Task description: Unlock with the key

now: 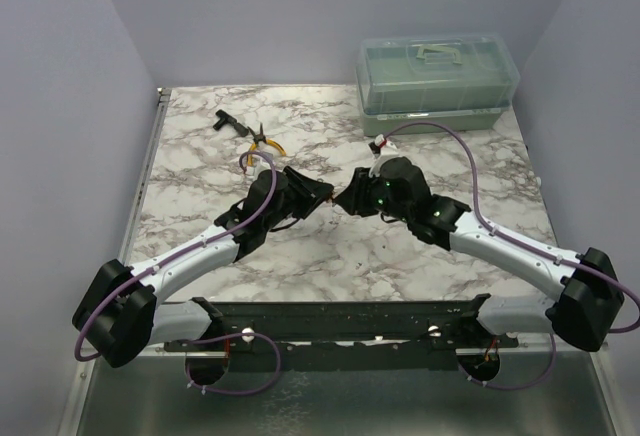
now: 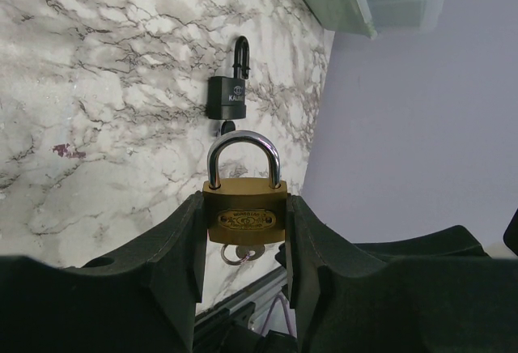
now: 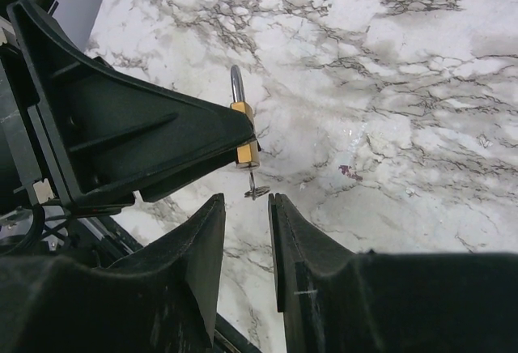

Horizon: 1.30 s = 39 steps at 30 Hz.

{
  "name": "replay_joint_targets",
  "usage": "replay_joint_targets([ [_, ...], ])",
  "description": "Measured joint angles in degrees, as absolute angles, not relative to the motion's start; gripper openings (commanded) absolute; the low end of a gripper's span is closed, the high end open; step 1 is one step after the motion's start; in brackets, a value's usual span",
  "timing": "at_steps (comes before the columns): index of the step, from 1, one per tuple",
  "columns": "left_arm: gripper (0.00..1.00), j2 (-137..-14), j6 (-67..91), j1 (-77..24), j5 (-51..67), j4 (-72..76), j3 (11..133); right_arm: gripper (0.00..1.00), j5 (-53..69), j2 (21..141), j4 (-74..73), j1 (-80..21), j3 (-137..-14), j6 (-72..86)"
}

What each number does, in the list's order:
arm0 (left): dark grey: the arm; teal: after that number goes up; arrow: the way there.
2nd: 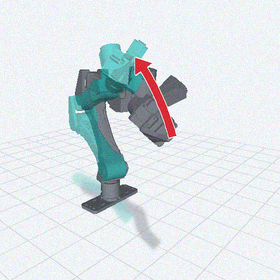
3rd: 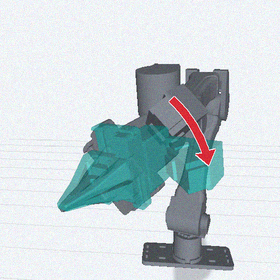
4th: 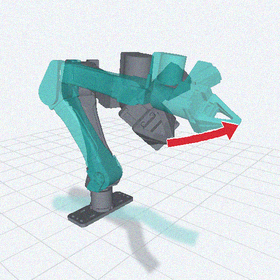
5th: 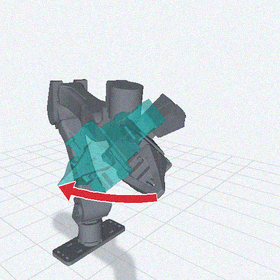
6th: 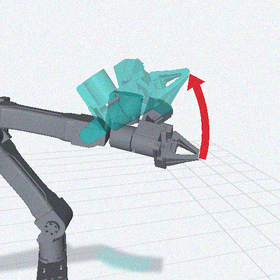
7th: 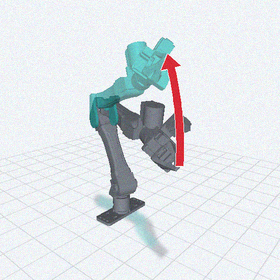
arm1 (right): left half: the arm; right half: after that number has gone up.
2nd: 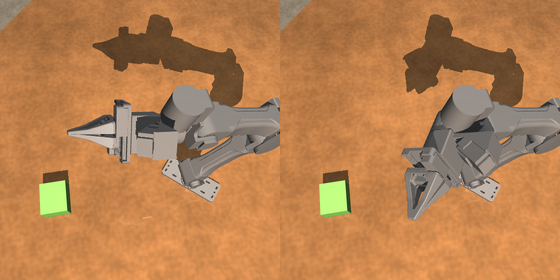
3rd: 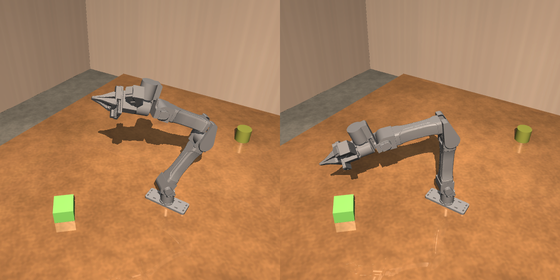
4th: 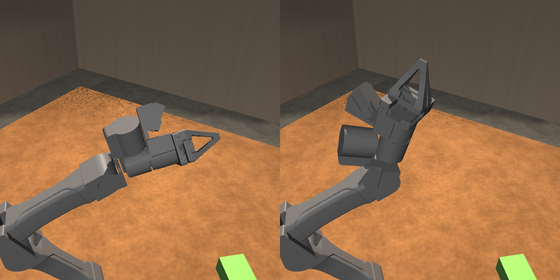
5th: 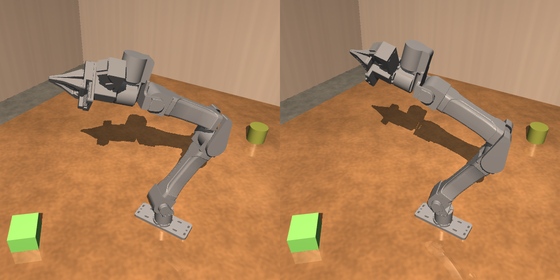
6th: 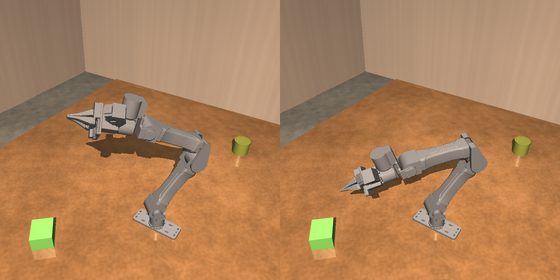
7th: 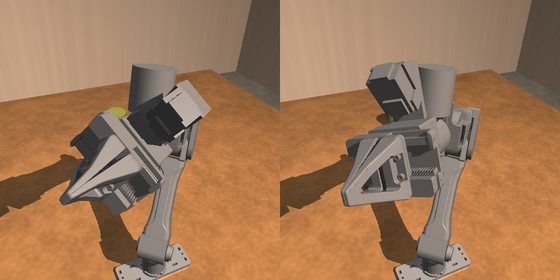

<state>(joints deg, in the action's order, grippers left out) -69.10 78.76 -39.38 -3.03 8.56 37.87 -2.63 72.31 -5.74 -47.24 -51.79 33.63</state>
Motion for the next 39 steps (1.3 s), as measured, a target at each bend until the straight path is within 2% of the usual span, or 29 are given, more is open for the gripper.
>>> replay_joint_targets([
  [9,0.00,-69.10,78.63,-39.38,-2.87,8.58,37.98,0.29,-3.07,71.68,-5.65,-47.27,-51.35,33.82],
  [28,0.00,-69.10,78.59,-39.38,-1.67,9.15,38.15,0.24,-2.90,75.55,-5.15,-47.27,-52.16,33.85],
  [33,0.00,-69.12,78.59,-39.38,-1.50,9.80,38.13,0.28,-2.26,75.55,-4.86,-47.27,-52.45,33.85],
  [39,0.00,-69.12,78.59,-39.38,-1.48,10.17,38.13,0.38,-1.74,75.55,-4.32,-47.27,-52.45,34.13],
])
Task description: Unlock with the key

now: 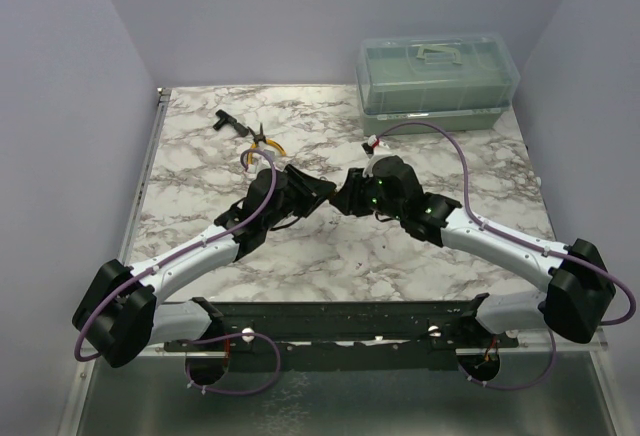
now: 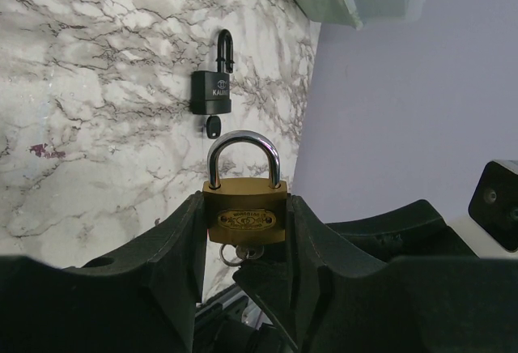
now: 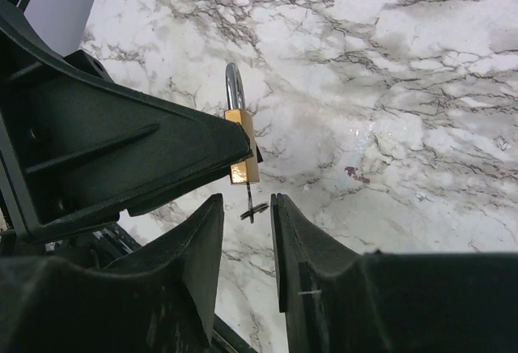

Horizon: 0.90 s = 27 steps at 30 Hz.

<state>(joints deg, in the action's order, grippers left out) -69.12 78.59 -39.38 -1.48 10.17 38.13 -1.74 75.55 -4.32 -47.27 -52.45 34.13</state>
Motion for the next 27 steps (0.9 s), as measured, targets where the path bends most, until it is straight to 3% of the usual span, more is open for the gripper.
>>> replay_joint_targets([
  [9,0.00,-69.12,78.59,-39.38,-1.48,10.20,38.15,0.28,-1.63,75.53,-4.32,-47.27,-52.45,34.50],
  [18,0.00,-69.10,78.46,-39.38,-1.34,10.17,38.13,0.01,-1.72,75.85,-4.16,-47.24,-52.45,34.68],
  [27,0.00,-69.06,78.08,-38.96,-1.04,11.25,37.76,0.00,-2.28,76.23,-3.14,-47.20,-52.47,34.68],
])
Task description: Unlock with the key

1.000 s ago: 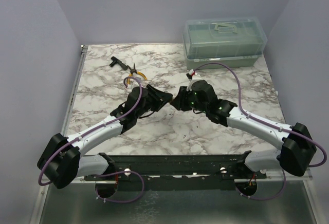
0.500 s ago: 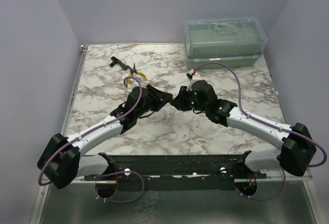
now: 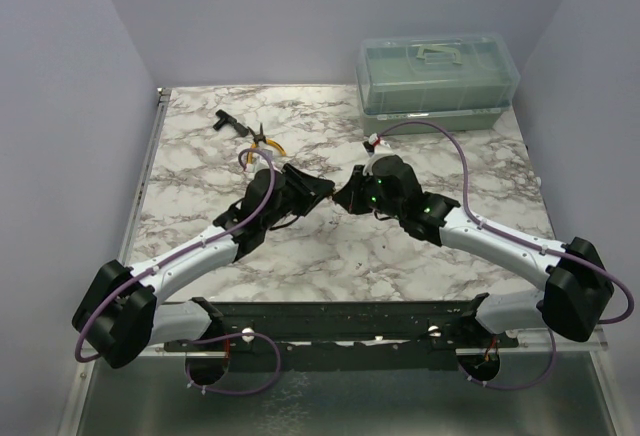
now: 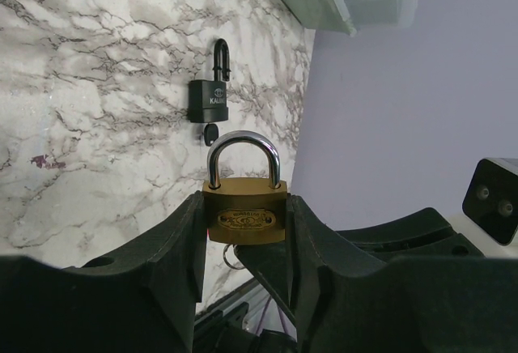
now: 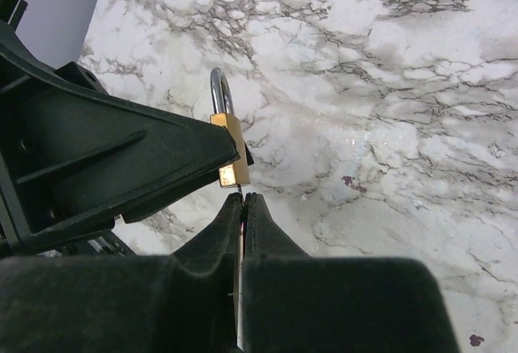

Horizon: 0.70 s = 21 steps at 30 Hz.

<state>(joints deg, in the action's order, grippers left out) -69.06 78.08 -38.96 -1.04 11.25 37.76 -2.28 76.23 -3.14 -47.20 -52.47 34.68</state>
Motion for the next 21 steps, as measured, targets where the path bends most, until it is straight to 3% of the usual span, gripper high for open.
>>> replay_joint_targets([
  [21,0.00,-62.85,75.11,-37.17,-1.61,23.57,31.79,0.00,4.19,75.96,5.61,-44.80,-52.38,38.59],
])
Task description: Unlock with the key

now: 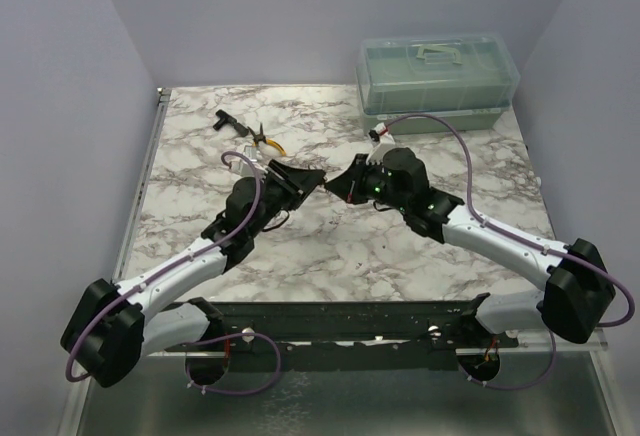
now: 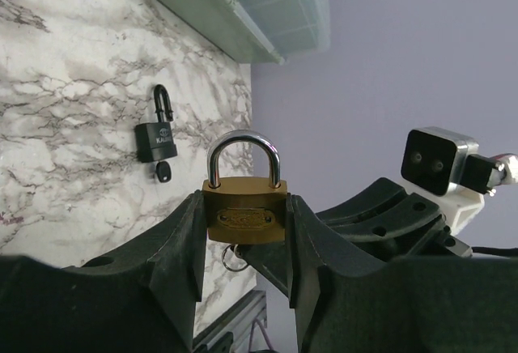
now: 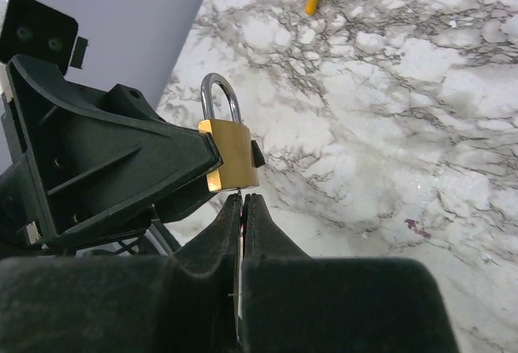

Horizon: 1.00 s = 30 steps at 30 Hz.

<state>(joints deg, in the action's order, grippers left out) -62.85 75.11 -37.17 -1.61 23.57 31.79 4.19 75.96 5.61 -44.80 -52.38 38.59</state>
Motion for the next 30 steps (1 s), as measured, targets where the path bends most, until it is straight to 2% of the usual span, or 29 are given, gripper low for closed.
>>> replay_joint_targets([
  [26,0.00,-56.45,70.30,-36.97,-1.43,36.84,28.49,0.00,24.47,75.64,21.47,-38.63,-50.92,47.11],
  [30,0.00,-55.57,70.22,-36.97,-1.04,37.30,27.88,0.06,27.05,75.79,21.47,-38.44,-51.40,45.56],
])
